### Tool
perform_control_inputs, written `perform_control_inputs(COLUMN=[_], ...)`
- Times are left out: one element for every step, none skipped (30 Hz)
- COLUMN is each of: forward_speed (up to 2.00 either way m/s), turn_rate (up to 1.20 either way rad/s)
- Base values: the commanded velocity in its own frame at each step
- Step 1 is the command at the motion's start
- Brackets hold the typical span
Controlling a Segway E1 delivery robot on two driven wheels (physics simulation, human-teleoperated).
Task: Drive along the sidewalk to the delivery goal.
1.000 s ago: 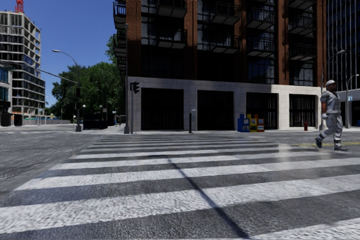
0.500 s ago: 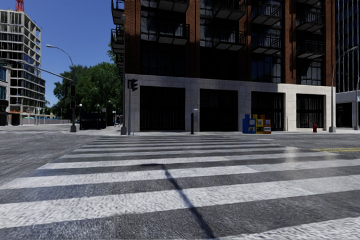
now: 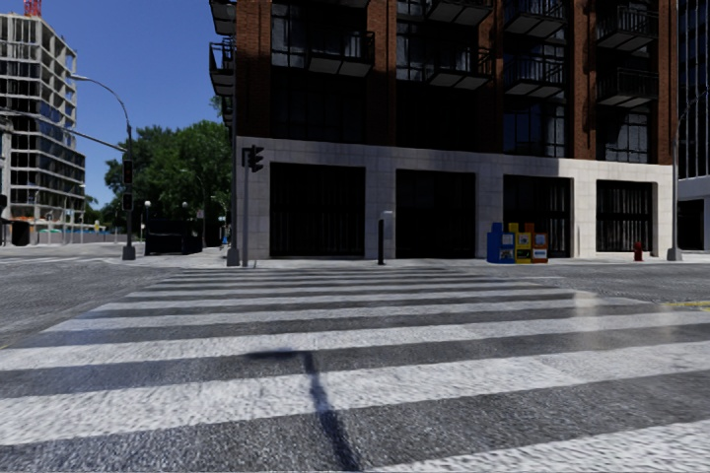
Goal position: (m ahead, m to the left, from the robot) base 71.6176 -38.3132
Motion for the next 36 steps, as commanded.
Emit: perform_control_inputs(forward_speed=[1.94,1.89,1.85,1.81,1.74,1.66,1.64,1.64,1.63,1.63,1.63,1.63,1.63,1.63,1.63,1.63,1.63,1.63,1.63,1.63,1.63,1.76,2.00,2.00,2.00,2.00,2.00,2.00,2.00,2.00,2.00,2.00,2.00,2.00,2.00,2.00], turn_rate=[0.00,0.00,0.00,0.00,0.00,0.00,-0.03,-0.03,-0.12,-0.15,-0.16,-0.16,-0.19,-0.19,-0.22,-0.25,-0.28,-0.28,-0.28,-0.28,-0.28,-0.28,-0.28,-0.28,-0.28,-0.28,-0.28,-0.28,-0.28,-0.28,-0.28,-0.28,-0.28,-0.28,-0.28,-0.28])
